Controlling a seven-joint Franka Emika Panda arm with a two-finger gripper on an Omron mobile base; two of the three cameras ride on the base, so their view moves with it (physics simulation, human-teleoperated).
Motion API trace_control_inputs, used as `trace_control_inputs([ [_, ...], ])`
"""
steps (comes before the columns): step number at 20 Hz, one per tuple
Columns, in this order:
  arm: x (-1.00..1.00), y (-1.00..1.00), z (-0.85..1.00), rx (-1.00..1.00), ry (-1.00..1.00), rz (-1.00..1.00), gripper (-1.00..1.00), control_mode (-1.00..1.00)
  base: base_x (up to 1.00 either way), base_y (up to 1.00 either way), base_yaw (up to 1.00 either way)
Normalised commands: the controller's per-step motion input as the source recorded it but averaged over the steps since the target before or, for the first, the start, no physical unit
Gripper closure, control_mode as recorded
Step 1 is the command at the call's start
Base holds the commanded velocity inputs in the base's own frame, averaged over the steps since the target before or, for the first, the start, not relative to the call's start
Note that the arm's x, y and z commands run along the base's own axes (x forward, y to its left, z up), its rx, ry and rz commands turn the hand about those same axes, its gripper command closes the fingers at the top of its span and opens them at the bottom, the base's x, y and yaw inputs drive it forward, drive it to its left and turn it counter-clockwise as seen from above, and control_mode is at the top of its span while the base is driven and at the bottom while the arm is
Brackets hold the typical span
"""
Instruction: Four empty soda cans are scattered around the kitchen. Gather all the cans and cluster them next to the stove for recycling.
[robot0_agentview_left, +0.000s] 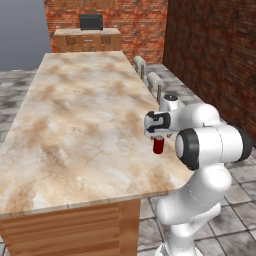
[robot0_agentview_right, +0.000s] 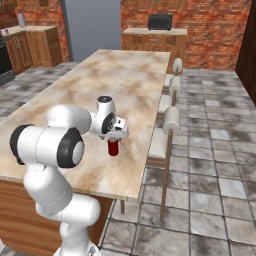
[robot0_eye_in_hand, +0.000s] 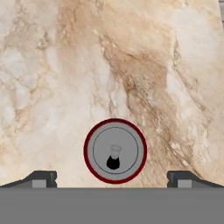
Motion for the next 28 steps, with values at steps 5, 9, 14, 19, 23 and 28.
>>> trace_control_inputs([
  [5,0.02,0.0,-0.09,0.0,0.0,0.0,-1.0,-1.0,0.0,0.0,0.0],
  [9,0.03,-0.04,-0.06,0.0,0.0,0.0,-1.0,-1.0,0.0,0.0,0.0],
  [14,0.04,-0.05,-0.04,0.0,0.0,0.0,-1.0,-1.0,0.0,0.0,0.0],
  [19,0.06,-0.01,-0.06,0.0,0.0,0.0,-1.0,-1.0,0.0,0.0,0.0],
  [23,0.16,0.0,-0.08,0.0,0.0,0.0,-1.0,-1.0,0.0,0.0,0.0],
  [28,0.15,0.0,-0.06,0.0,0.01,0.0,-1.0,-1.0,0.0,0.0,0.0],
])
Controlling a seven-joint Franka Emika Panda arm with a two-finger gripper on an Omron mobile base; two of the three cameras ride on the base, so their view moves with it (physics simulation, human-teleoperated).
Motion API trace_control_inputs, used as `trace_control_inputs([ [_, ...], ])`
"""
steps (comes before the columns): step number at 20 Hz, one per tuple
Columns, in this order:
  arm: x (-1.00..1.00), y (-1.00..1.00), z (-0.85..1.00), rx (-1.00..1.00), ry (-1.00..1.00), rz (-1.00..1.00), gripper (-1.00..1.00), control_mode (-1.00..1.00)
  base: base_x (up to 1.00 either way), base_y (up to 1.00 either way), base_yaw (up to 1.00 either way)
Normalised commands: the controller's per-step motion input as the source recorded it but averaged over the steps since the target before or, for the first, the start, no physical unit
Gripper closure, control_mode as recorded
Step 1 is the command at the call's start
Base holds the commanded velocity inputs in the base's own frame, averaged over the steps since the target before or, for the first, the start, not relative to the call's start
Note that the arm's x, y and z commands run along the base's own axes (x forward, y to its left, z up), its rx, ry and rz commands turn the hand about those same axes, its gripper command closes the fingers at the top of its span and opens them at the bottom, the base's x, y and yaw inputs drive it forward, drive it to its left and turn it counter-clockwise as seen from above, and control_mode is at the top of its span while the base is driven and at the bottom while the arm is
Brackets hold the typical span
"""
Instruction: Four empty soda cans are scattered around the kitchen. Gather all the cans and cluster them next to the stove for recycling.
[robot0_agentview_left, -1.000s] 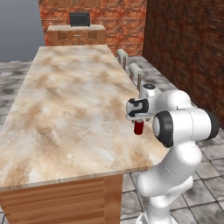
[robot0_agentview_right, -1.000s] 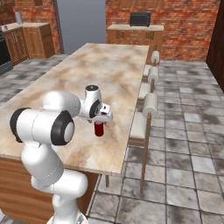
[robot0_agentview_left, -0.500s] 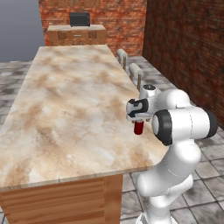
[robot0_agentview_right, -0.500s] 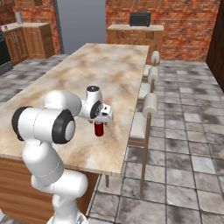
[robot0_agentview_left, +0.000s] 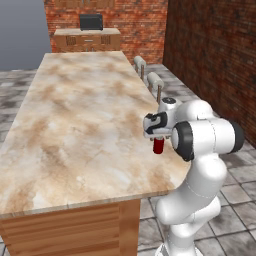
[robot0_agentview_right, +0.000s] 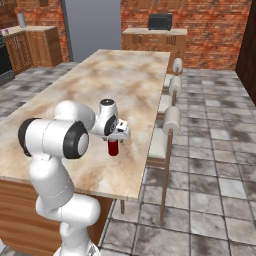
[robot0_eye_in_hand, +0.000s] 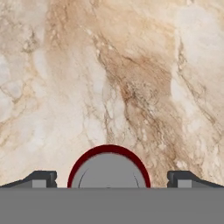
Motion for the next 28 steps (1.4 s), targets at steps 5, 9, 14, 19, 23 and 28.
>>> trace_control_inputs([
  [5,0.08,0.0,-0.05,0.0,0.02,0.0,-1.0,-1.0,0.0,0.0,0.0],
  [9,0.05,0.0,-0.07,0.0,0.02,0.0,-1.0,-1.0,0.0,0.0,0.0],
  [14,0.0,0.0,-0.09,0.0,0.02,0.0,-1.0,-1.0,0.0,0.0,0.0],
  [19,0.0,0.0,-0.07,0.0,0.0,0.0,-1.0,-1.0,0.0,0.0,0.0],
  [23,0.0,0.0,-0.06,0.0,0.0,0.0,-1.0,-1.0,0.0,0.0,0.0],
  [28,-0.01,0.0,-0.05,0.0,0.0,-0.01,-1.0,-1.0,0.0,0.0,0.0],
])
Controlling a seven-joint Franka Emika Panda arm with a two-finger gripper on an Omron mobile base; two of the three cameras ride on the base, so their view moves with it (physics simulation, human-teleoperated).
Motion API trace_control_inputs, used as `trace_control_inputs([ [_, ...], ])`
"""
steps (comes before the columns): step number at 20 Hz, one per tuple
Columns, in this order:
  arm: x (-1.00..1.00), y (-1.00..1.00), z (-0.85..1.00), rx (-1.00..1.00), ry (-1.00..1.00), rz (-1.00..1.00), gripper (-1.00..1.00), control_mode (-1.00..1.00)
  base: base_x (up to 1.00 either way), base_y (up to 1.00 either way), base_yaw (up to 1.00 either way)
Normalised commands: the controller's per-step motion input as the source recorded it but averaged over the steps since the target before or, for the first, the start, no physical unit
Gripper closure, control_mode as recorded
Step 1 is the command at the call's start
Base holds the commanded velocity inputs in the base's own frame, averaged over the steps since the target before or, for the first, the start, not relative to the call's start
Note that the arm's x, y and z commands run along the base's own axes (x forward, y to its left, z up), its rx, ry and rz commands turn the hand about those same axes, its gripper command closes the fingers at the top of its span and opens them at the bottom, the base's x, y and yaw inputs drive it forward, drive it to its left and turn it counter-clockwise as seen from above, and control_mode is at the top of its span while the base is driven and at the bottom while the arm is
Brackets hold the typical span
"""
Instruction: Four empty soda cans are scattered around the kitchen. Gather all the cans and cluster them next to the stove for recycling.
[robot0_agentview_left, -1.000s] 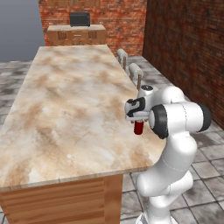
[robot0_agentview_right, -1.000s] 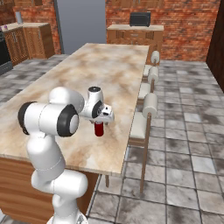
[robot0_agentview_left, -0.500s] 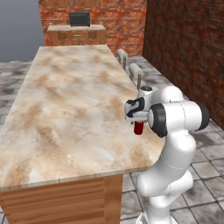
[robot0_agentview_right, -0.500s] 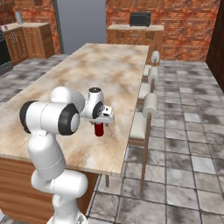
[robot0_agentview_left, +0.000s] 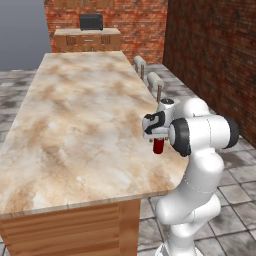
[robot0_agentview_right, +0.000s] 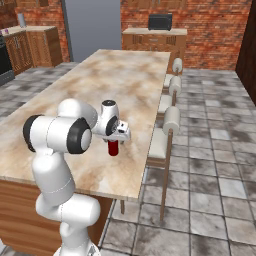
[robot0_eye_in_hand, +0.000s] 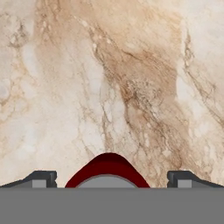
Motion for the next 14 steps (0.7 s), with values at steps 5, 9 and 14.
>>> trace_control_inputs([
  [5,-0.11,0.0,-0.08,0.0,0.0,-0.01,-1.0,-1.0,0.0,0.0,0.0],
  [9,-0.25,0.0,-0.16,0.0,0.01,0.0,-1.0,-1.0,0.0,0.0,0.0],
  [14,-0.2,0.05,-0.19,0.0,0.0,0.0,1.0,-1.0,0.0,0.0,0.0],
])
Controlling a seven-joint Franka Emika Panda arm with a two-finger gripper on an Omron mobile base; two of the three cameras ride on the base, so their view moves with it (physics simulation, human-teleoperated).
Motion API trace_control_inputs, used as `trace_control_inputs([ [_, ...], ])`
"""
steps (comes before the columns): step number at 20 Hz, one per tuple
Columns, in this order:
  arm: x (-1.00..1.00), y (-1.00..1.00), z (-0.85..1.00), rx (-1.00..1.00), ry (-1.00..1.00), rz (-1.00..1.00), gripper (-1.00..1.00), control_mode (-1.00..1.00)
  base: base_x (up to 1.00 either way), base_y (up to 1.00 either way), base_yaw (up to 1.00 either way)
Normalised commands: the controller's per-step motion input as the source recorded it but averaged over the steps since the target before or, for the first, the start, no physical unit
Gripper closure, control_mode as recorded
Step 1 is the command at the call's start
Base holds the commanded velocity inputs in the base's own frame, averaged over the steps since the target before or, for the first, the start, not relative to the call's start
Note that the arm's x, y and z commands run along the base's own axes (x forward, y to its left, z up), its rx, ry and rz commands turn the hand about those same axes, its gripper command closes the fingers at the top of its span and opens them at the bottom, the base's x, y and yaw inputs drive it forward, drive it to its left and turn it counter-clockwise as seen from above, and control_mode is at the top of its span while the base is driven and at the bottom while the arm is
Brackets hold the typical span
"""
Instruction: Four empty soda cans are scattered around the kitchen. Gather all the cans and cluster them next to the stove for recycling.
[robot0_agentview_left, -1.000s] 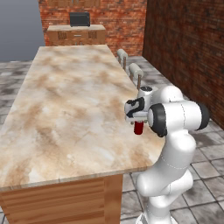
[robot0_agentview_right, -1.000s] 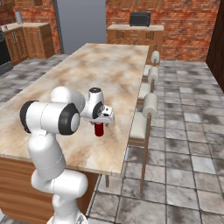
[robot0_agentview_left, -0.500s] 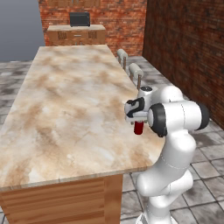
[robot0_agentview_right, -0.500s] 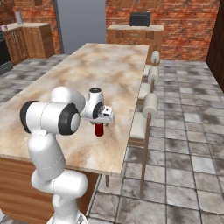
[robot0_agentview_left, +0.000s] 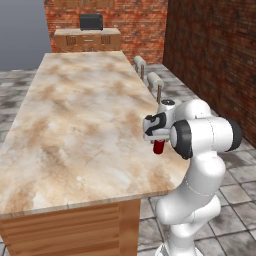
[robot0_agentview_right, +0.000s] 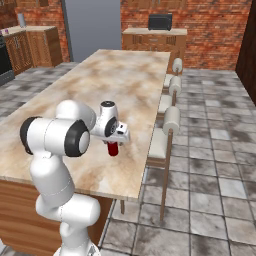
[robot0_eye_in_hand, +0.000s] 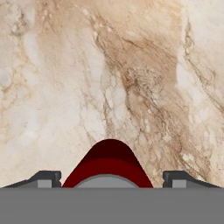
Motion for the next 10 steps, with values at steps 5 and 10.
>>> trace_control_inputs([
  [5,-0.03,0.08,-0.17,0.0,0.01,-0.01,1.0,-1.0,0.0,0.0,0.0],
  [10,0.01,0.01,-0.14,0.0,0.0,-0.04,1.0,-1.0,0.0,0.0,0.0],
])
